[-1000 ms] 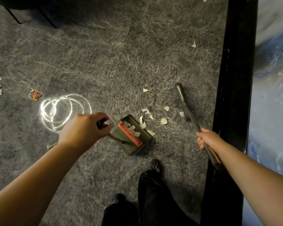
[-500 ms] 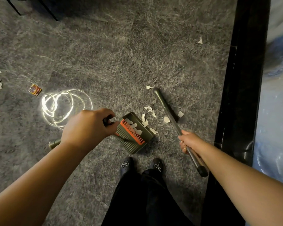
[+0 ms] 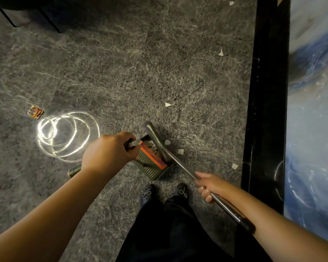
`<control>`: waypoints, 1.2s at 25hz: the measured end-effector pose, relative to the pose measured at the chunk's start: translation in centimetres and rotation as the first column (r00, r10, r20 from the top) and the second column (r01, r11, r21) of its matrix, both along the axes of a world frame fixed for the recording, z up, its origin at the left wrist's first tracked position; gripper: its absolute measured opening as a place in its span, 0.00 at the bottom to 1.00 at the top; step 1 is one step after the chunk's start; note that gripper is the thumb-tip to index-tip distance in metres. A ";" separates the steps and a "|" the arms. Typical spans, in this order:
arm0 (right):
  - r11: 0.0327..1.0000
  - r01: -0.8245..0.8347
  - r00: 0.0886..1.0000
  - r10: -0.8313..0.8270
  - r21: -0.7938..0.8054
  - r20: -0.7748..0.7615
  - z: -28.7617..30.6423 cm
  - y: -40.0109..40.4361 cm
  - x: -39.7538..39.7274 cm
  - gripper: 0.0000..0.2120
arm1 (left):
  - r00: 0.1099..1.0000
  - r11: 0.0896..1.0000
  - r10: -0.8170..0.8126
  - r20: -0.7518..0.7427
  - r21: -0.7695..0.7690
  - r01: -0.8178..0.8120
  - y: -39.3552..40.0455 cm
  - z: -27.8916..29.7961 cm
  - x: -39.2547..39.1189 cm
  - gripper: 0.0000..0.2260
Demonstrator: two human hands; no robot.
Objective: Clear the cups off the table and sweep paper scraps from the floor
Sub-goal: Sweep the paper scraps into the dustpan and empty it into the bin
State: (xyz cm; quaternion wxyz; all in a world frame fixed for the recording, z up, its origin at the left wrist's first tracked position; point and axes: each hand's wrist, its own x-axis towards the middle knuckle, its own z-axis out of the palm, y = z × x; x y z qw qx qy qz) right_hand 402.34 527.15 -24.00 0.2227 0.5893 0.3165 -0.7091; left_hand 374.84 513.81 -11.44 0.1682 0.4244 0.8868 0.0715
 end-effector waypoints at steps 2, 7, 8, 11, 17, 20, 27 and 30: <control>0.999 0.051 0.999 -0.051 -0.008 -0.019 1.5 -0.1 0.4 0.27 | 1.000 1.000 -0.005 0.002 0.006 0.005 -0.4 0.0 -0.1 0.12; 0.993 0.095 0.994 -0.090 0.069 -0.068 2.7 0.1 0.4 0.27 | 0.999 1.000 -0.026 0.026 -0.009 0.026 -0.9 0.0 -0.8 0.12; 0.990 0.107 0.993 -0.101 0.093 -0.069 2.5 0.4 0.3 0.26 | 0.999 0.999 -0.037 0.037 -0.007 0.037 -1.1 0.0 -1.0 0.12; 0.979 0.123 0.992 -0.121 0.162 -0.027 1.6 1.7 -0.1 0.27 | 0.995 0.995 -0.093 0.047 -0.024 0.094 -2.0 0.2 -1.8 0.10; 0.966 0.202 0.977 -0.210 0.162 0.039 -0.7 3.8 0.5 0.25 | 0.985 0.985 -0.167 0.037 -0.024 0.168 -2.0 0.3 -3.9 0.09; 0.969 0.176 0.979 -0.190 0.173 0.066 -2.5 2.4 0.9 0.25 | 0.983 0.983 -0.183 0.004 -0.021 0.183 -1.9 -0.2 -3.7 0.09; 0.967 0.249 0.968 -0.250 0.045 0.020 -4.3 -2.5 -3.0 0.27 | 0.984 0.984 -0.180 0.014 0.004 0.180 -1.4 -0.6 -3.9 0.10; 0.972 0.234 0.972 -0.234 0.012 -0.024 -2.6 -3.3 -3.1 0.26 | 0.983 0.983 -0.186 -0.006 -0.007 0.186 -1.4 -0.8 -4.1 0.11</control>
